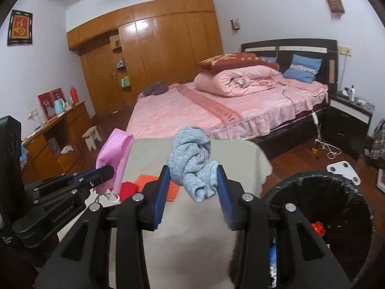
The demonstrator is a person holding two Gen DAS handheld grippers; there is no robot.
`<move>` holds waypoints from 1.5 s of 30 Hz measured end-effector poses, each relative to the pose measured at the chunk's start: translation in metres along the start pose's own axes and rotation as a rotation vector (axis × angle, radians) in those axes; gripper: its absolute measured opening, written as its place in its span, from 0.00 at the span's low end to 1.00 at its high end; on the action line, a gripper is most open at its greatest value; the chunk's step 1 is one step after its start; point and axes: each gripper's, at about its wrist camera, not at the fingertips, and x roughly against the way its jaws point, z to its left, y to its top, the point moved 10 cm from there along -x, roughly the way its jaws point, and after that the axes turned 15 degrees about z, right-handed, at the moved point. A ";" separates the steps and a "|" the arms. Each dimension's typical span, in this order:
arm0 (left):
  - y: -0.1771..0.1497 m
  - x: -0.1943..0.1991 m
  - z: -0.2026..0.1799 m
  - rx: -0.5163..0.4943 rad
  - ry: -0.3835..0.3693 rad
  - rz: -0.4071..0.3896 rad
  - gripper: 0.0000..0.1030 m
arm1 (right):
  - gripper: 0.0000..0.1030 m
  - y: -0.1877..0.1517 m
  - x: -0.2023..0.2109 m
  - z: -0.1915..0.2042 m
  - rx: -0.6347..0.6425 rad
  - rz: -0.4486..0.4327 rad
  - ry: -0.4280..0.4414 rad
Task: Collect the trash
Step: 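Drop the pink cloth and grey sock into the bin with both grippers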
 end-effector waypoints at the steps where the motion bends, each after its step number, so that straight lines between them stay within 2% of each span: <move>1: 0.001 0.000 -0.008 -0.012 -0.009 -0.001 0.04 | 0.36 0.000 0.004 -0.005 -0.005 -0.006 -0.006; 18: 0.013 -0.002 -0.110 -0.150 -0.141 -0.017 0.04 | 0.36 -0.016 0.061 -0.095 -0.083 -0.062 -0.150; 38: 0.006 -0.040 -0.202 -0.282 -0.248 0.021 0.04 | 0.36 -0.055 0.086 -0.176 -0.182 -0.052 -0.276; 45: -0.004 -0.062 -0.231 -0.309 -0.284 0.067 0.04 | 0.36 -0.075 0.082 -0.201 -0.209 -0.017 -0.313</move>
